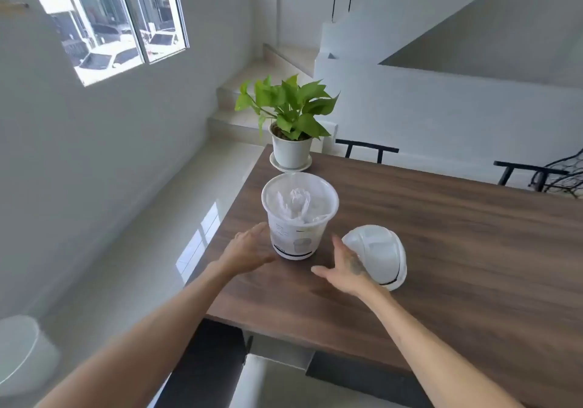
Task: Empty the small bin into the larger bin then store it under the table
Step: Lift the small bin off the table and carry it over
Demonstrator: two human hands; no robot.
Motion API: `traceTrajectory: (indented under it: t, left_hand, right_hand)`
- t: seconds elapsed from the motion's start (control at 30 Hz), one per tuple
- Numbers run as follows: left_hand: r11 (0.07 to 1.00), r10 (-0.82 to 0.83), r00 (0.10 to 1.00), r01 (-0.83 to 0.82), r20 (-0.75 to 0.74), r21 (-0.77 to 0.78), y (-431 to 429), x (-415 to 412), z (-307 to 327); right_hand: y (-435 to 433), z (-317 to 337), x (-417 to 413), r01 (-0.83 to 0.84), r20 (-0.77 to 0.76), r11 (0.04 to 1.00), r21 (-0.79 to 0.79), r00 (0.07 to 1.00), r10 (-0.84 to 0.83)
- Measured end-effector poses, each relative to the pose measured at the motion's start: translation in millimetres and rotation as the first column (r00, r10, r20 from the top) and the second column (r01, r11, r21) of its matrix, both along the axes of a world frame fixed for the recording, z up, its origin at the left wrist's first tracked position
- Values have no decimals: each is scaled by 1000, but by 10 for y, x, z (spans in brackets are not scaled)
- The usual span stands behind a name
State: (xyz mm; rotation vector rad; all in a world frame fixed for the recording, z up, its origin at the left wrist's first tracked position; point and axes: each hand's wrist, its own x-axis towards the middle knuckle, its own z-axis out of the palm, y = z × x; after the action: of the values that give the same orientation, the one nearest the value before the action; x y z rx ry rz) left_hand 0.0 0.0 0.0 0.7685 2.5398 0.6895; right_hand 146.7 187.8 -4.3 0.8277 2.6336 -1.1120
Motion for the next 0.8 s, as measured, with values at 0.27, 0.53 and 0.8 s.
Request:
traceTrajectory:
  t: [0.27,0.53,0.8]
  left_hand:
    - [964,76,968,-133,239,231,224,-141,-190]
    - [926,69,964,-158,257,343,249,-59,-342]
    - [917,70,981,-134,181,375,-5,249,-341]
  right_hand:
    - [214,-126,-295,76,-238,979,-189,964,-120]
    - [262,-272,-345,43,-274,970,-238,955,-110]
    - [177,-265,-218,-147,-272,955,-259,959,74]
